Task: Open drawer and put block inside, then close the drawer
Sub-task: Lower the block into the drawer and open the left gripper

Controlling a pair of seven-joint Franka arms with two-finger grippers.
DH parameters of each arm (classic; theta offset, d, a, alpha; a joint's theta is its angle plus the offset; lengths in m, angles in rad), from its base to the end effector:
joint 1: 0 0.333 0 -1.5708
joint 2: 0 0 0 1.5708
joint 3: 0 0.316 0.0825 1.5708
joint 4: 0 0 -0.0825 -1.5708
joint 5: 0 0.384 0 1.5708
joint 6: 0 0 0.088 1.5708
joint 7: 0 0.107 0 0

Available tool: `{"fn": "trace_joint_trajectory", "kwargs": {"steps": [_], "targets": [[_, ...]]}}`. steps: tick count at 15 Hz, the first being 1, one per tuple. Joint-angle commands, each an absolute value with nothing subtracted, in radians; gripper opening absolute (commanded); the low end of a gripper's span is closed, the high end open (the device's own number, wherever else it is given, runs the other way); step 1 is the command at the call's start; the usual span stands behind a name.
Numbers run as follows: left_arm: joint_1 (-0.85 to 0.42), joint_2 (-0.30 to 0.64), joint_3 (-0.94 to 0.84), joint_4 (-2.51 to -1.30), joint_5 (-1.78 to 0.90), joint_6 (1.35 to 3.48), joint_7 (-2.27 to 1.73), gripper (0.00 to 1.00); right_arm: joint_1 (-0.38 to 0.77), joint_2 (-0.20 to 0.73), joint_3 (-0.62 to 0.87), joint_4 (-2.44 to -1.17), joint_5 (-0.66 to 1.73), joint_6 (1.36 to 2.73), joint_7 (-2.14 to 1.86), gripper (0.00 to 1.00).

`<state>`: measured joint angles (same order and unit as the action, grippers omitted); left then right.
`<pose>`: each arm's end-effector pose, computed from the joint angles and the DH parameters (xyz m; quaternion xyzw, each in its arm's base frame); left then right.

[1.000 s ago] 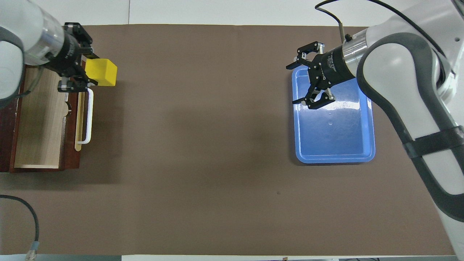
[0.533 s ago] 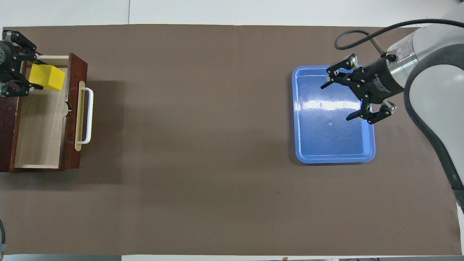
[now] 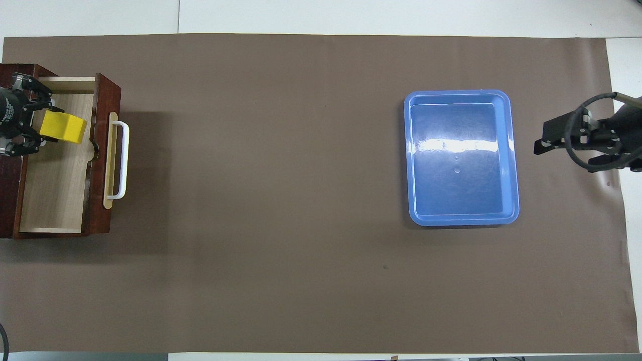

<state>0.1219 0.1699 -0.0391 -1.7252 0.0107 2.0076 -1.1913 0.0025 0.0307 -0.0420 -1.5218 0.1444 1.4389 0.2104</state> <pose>0.6221 0.0537 0.4900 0.8035 0.5927 0.0488 0.0282 0.5501 -0.0044 0.6208 -0.9887 0.1188 0.0625 0.0662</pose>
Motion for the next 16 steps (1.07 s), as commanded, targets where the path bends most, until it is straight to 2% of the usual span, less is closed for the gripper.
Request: {"fn": "trace_joint_trajectory", "kwargs": {"steps": [1, 6, 10, 12, 13, 14, 16], "targets": [[0.146, 0.129, -0.048, -1.802, -0.002, 2.057, -1.155, 0.00, -0.011, -0.003, -0.029, -1.569, 0.091, 1.419, 0.126, 1.00], [0.146, 0.109, -0.048, -1.877, -0.002, 2.086, -1.122, 0.00, -0.009, -0.035, -0.029, -1.637, 0.064, 1.447, 0.127, 1.00], [0.133, 0.094, -0.048, -1.901, -0.002, 2.074, -1.121, 0.00, -0.002, -0.028, -0.029, -1.623, 0.028, 1.486, 0.121, 1.00], [0.135, 0.094, -0.046, -1.899, -0.002, 2.069, -1.123, 0.37, 0.002, -0.029, -0.028, -1.628, 0.021, 1.482, 0.120, 1.00], [0.138, 0.094, -0.046, -1.899, -0.002, 2.069, -1.130, 0.63, 0.002, -0.029, -0.028, -1.628, 0.020, 1.482, 0.111, 1.00], [0.143, 0.094, -0.046, -1.899, 0.000, 2.068, -1.134, 0.99, 0.002, -0.029, -0.028, -1.626, 0.020, 1.482, 0.082, 1.00], [0.147, 0.095, -0.045, -1.884, 0.009, 2.056, -1.134, 1.00, 0.002, -0.029, -0.028, -1.626, 0.014, 1.486, 0.057, 1.00]]}}
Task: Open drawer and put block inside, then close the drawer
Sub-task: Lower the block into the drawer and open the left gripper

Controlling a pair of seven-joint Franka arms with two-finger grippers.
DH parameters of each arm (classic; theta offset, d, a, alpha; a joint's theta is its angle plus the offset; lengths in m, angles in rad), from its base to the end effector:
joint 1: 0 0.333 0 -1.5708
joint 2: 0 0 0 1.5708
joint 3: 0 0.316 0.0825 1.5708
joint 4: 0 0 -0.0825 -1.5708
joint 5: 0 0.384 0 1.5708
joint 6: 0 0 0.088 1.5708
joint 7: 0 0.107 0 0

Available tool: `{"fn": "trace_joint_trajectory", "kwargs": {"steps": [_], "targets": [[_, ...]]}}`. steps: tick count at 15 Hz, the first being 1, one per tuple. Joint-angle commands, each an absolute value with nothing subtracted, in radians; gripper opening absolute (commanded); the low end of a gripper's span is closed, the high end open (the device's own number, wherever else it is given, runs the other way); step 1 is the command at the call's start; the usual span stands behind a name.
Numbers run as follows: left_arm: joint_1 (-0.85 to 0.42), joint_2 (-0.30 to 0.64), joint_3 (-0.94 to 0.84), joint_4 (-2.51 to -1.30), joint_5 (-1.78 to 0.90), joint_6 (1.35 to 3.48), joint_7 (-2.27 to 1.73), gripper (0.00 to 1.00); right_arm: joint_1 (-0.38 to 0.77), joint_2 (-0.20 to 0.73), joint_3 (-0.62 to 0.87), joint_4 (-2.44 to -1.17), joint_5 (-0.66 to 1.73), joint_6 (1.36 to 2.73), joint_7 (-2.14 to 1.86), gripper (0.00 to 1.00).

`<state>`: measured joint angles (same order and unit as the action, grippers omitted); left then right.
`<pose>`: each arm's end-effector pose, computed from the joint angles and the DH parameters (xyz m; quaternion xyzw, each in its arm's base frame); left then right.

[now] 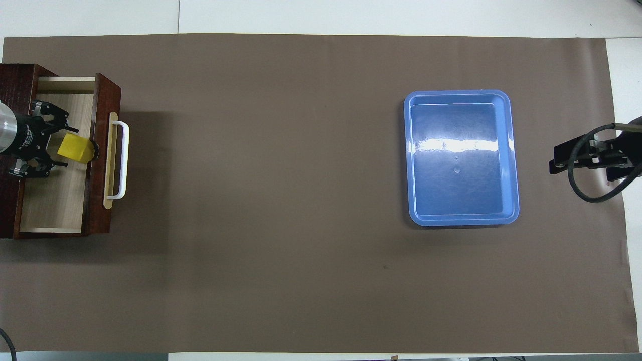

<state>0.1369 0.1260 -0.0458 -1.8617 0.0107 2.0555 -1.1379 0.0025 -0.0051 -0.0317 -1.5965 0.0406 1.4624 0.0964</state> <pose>0.5985 0.0562 0.4554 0.8178 0.5745 0.0304 0.0153 0.5399 -0.0111 0.6067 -0.9958 0.0617 0.0651 0.0182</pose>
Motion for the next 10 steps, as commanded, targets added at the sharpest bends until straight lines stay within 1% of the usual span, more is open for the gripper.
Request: {"fn": "trace_joint_trajectory", "kwargs": {"steps": [1, 3, 5, 8, 9, 10], "targets": [[0.149, 0.094, -0.040, -1.864, 0.011, 2.046, -1.134, 1.00, 0.002, -0.029, -0.028, -1.628, 0.012, 1.488, 0.055, 1.00], [0.143, 0.095, -0.037, -1.784, 0.008, 1.990, -1.161, 1.00, 0.003, -0.029, -0.026, -1.626, 0.012, 1.489, 0.052, 1.00], [0.105, 0.103, -0.047, -1.732, 0.006, 1.971, -1.298, 1.00, 0.003, -0.029, -0.020, -1.626, 0.012, 1.491, 0.028, 1.00], [-0.007, 0.107, -0.044, -1.716, 0.011, 1.968, -1.469, 1.00, 0.003, -0.028, -0.020, -1.626, 0.012, 1.494, -0.028, 1.00], [-0.050, 0.100, -0.044, -1.732, 0.017, 1.957, -1.480, 1.00, 0.003, -0.028, -0.020, -1.626, 0.012, 1.494, -0.031, 1.00], [-0.066, 0.094, -0.044, -1.749, 0.032, 1.944, -1.482, 1.00, 0.003, -0.028, -0.020, -1.626, 0.012, 1.493, -0.046, 1.00]]}}
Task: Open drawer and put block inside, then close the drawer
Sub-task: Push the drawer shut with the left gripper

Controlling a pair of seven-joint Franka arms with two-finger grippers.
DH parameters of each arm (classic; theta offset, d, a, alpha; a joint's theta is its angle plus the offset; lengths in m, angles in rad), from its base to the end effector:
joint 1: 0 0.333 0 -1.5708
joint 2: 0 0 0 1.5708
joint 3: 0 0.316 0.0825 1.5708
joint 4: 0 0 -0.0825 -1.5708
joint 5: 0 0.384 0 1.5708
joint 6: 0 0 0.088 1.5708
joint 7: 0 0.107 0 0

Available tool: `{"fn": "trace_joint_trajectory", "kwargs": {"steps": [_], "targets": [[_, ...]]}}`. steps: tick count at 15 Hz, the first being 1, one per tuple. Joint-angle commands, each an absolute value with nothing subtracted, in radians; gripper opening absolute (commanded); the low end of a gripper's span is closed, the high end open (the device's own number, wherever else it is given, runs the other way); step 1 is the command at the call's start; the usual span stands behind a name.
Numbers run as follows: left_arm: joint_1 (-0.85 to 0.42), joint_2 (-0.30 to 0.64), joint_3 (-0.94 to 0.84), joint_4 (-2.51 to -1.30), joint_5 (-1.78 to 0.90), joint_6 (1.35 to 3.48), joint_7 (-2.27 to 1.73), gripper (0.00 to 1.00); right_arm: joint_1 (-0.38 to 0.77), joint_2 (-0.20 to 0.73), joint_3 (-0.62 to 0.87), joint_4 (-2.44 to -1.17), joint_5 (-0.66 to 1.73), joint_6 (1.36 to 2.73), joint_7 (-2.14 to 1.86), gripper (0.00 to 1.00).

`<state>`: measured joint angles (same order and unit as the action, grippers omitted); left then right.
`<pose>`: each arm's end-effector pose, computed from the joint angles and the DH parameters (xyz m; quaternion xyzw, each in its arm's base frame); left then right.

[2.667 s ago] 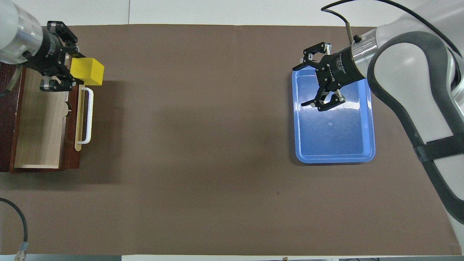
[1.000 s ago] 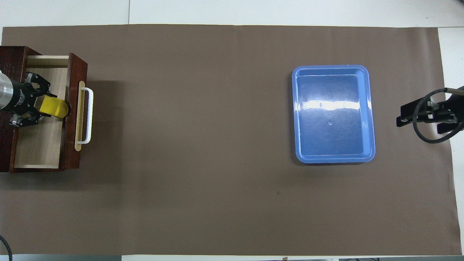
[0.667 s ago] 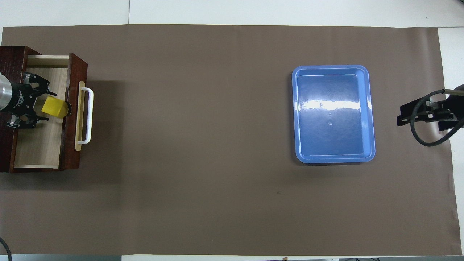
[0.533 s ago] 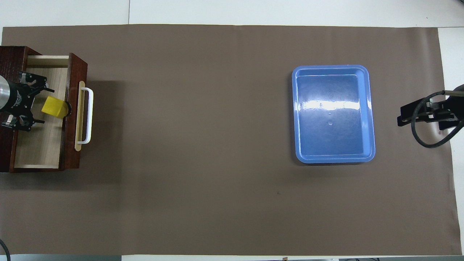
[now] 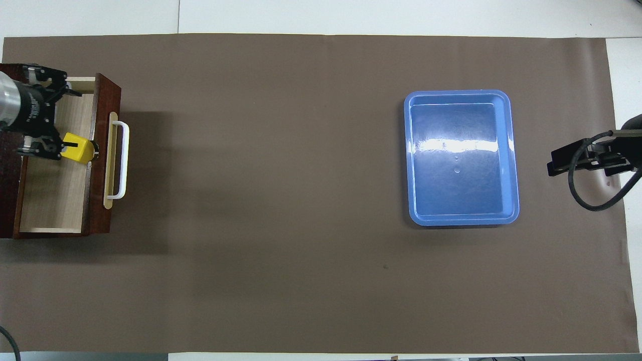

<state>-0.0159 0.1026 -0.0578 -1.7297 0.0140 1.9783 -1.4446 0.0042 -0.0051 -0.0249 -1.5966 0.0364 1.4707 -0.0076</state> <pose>0.6078 -0.0427 0.5263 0.7733 0.6298 0.0555 0.0476 0.5409 -0.0070 0.6072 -0.9980 0.0058 0.0601 0.0191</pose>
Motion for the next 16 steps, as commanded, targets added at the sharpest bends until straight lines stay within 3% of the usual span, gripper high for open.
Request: {"fn": "trace_joint_trajectory", "kwargs": {"steps": [1, 4, 8, 16], "targets": [[-0.075, 0.089, -0.046, -1.768, 0.049, 1.937, -1.483, 1.00, 0.003, -0.028, -0.020, -1.626, 0.008, 1.494, -0.058, 1.00], [-0.107, 0.083, -0.046, -1.867, 0.101, 1.959, -1.486, 1.00, 0.006, -0.028, -0.017, -1.624, -0.017, 1.494, -0.104, 1.00], [-0.037, 0.077, -0.041, -1.917, 0.107, 2.028, -1.470, 1.00, 0.008, -0.028, -0.017, -1.623, -0.015, 1.494, -0.101, 1.00], [0.103, 0.077, -0.040, -1.921, 0.114, 2.088, -1.316, 1.00, 0.006, -0.031, -0.017, -1.628, -0.012, 1.479, -0.098, 1.00]]}}
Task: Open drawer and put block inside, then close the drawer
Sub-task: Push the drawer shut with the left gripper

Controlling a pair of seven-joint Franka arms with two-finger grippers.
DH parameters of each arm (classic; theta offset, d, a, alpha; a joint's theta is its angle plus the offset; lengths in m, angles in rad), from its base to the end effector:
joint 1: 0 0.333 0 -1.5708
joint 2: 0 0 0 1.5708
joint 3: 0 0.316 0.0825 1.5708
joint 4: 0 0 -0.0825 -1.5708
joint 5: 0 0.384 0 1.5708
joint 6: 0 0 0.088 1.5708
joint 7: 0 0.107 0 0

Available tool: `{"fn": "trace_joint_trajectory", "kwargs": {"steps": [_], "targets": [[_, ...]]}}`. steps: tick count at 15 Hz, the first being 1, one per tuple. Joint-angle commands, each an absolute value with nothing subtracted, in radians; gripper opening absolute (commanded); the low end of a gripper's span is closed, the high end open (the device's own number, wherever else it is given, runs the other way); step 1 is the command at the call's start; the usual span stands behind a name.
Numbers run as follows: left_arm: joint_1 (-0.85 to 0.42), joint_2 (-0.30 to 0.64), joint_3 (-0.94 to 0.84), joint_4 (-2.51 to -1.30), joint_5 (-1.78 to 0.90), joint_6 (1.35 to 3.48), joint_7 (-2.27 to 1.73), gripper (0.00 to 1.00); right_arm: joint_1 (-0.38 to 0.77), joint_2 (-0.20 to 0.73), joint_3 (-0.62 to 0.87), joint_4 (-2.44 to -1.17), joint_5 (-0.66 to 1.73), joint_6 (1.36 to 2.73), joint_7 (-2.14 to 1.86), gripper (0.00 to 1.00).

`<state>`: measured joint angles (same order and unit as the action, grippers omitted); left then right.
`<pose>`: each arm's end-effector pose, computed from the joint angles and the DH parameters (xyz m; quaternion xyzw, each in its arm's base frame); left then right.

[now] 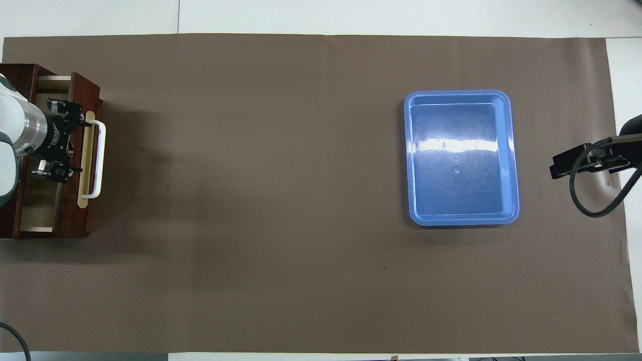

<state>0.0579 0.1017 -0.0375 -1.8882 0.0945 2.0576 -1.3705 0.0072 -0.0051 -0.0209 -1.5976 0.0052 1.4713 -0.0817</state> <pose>0.5934 0.0177 0.4575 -0.7797 -0.6240 -0.0518 0.0105 0.5410 -0.0068 0.6067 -0.9976 -0.0340 0.0604 0.0055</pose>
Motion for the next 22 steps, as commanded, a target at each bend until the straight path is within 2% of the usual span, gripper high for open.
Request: {"fn": "trace_joint_trajectory", "kwargs": {"steps": [1, 6, 11, 15, 22], "targets": [[0.121, 0.077, -0.040, -1.921, 0.114, 2.095, -1.298, 1.00, 0.003, -0.031, -0.017, -1.628, -0.012, 1.479, -0.098, 1.00], [0.186, 0.083, -0.041, -1.910, 0.114, 2.123, -1.177, 1.00, -0.005, -0.031, -0.017, -1.628, -0.012, 1.479, -0.098, 1.00], [0.161, 0.074, -0.051, -1.777, 0.114, 1.947, -1.064, 1.00, -0.005, -0.031, -0.017, -1.628, -0.012, 1.479, -0.098, 1.00], [0.112, 0.043, -0.064, -1.698, 0.103, 1.765, -0.774, 1.00, -0.005, -0.031, -0.017, -1.628, -0.012, 1.479, -0.098, 1.00], [0.006, -0.011, -0.074, -1.678, 0.100, 1.597, -0.185, 1.00, -0.005, -0.031, -0.017, -1.628, -0.012, 1.479, -0.098, 1.00]]}}
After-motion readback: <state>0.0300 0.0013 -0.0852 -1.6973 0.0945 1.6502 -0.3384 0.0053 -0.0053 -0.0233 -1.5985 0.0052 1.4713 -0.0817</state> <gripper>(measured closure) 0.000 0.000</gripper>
